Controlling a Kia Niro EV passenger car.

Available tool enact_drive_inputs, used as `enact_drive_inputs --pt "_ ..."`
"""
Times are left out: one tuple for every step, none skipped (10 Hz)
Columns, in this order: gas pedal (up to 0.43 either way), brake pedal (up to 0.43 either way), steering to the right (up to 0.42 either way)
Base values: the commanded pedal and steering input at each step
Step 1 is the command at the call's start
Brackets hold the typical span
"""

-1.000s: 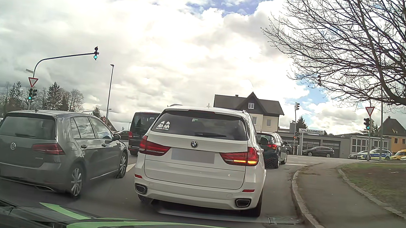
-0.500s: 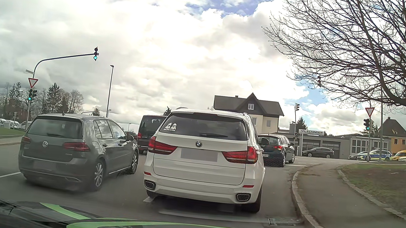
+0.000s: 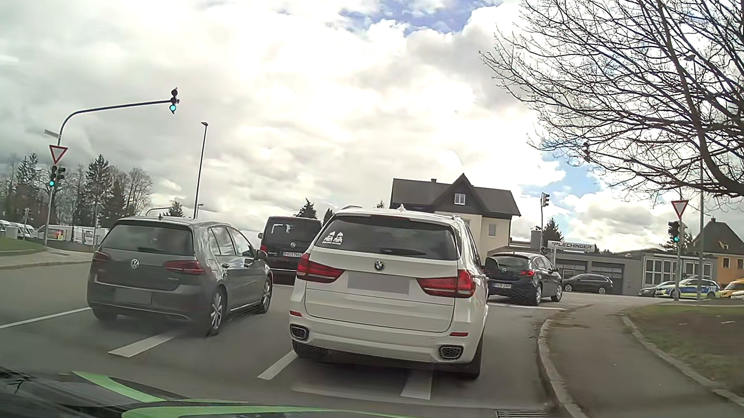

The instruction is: Follow the waypoints while adhering to traffic rules and regulations

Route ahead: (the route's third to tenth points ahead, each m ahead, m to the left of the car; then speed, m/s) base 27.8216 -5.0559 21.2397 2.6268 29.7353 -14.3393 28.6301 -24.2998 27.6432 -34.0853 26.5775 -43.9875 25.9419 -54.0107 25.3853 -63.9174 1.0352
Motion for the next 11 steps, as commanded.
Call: enact_drive_inputs --pt "0.531 0.0 -0.013" --pt "0.488 0.0 -0.013" --pt "0.488 0.0 -0.013" --pt "0.488 0.0 -0.011" --pt "0.488 0.0 -0.007" --pt "0.488 0.0 -0.003" --pt "0.48 0.0 0.001" --pt "0.461 0.0 0.002" --pt "0.449 0.0 0.005" --pt "0.441 0.0 0.011" --pt "0.421 0.0 0.017"
